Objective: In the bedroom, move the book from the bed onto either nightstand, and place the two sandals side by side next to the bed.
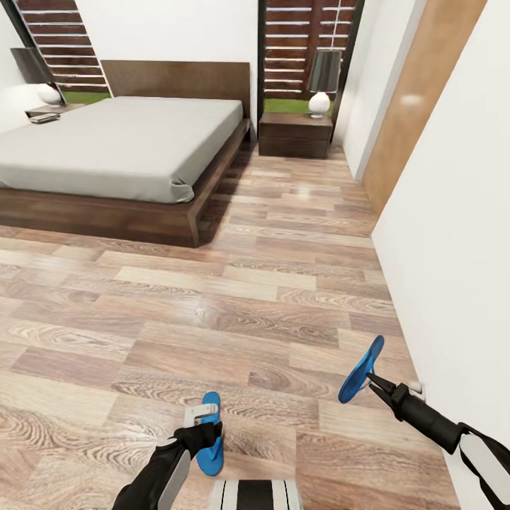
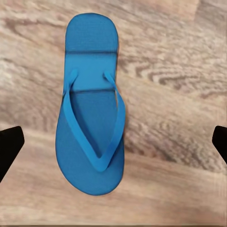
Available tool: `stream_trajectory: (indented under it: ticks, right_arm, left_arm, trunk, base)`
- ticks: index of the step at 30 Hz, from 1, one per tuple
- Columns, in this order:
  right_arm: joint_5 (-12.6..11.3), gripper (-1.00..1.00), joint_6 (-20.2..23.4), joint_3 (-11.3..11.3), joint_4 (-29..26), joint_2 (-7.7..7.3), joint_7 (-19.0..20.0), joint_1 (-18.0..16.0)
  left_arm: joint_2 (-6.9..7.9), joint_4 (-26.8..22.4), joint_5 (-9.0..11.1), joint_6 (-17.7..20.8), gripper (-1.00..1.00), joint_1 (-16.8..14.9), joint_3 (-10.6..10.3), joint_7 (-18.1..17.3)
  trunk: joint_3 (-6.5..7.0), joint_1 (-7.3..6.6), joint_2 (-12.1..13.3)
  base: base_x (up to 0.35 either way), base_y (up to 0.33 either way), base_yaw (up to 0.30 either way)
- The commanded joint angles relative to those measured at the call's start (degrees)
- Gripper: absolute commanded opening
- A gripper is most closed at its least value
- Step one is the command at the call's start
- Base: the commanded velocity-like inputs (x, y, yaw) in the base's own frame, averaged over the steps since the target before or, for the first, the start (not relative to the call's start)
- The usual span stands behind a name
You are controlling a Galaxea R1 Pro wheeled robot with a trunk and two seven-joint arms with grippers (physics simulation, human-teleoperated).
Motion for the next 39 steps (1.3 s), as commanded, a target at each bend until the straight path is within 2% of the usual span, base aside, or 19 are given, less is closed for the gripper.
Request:
stream_trajectory:
  ticks: [1,39]
  right_arm:
    - [-0.40,-1.00,0.43,-0.09,0.00,0.00,0.02,-0.02]
    - [-0.40,-1.00,0.43,0.10,0.08,0.01,0.02,-0.03]
  left_arm:
    - [0.03,-0.11,0.59,0.27,1.00,0.00,-0.22,0.43]
    - [0.03,-0.11,0.59,0.27,1.00,0.00,-0.22,0.38]
  trunk:
    - [-0.27,0.01,-0.03]
    - [-8.69,0.99,-0.54]
  base:
    - [0.000,0.000,0.000]
    - [0.000,0.000,0.000]
